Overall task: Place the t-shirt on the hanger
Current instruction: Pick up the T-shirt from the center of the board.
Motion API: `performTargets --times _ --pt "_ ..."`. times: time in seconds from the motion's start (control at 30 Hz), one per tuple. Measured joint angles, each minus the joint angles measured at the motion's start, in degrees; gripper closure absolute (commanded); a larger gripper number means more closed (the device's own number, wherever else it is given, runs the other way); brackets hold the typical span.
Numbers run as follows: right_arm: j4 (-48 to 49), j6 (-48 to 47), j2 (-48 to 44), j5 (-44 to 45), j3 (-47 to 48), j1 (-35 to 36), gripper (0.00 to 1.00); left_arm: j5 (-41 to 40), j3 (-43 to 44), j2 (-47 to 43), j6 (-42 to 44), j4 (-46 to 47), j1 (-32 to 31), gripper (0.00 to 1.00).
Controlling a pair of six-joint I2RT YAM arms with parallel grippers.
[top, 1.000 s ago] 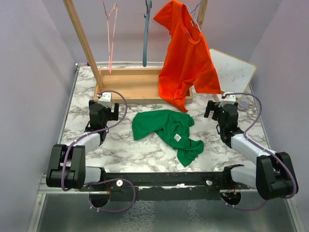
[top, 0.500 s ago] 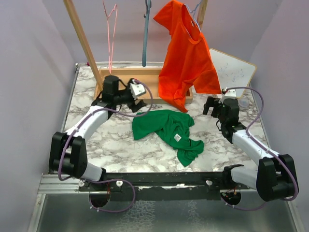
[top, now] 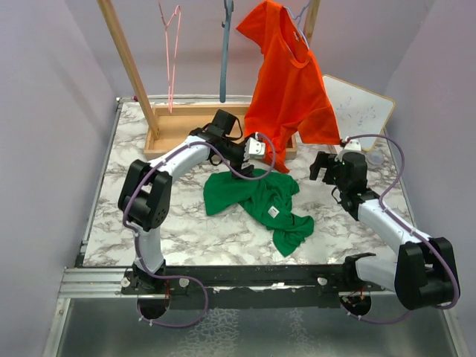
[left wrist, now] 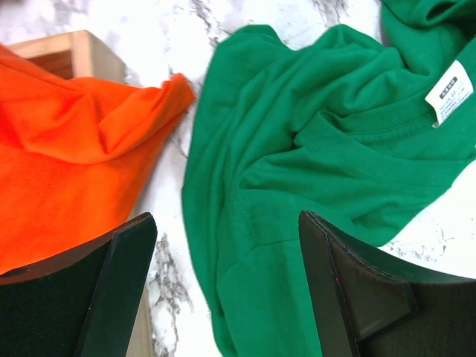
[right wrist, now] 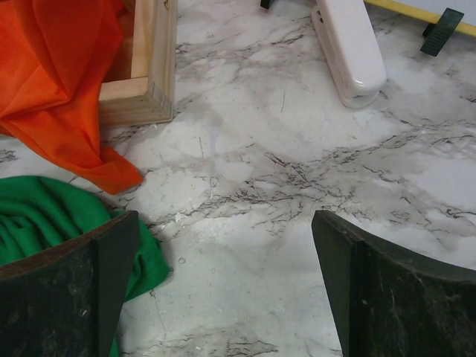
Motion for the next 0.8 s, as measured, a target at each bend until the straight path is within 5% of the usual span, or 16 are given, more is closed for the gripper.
performTargets --times 0.17,0.3,0.37,0.57,0.8 --pt "-0.61 0.28 0.0 -0.42 0.22 0.0 0.01 -0.04 4.72 4.92 3.48 -6.47 -1.36 0.26" --pt "-1.2 0.28 0.15 -0.68 0.31 0.0 0.01 -0.15 7.23 8.37 5.07 -9.88 -1.53 0.41" --pt "-1.64 0.28 0.31 -0.7 0.31 0.0 0.01 -0.24 8.22 10.03 5.57 -11.32 -1.53 0.5" --pt "-2.71 0.24 0.85 -1.01 0.44 0.0 0.01 -0.48 9.44 12.39 5.81 -13.51 -1.49 1.0" --pt "-4.26 -0.57 2.08 -3.06 2.19 0.0 0.01 -0.28 10.05 11.96 4.57 -16.61 0.17 1.0"
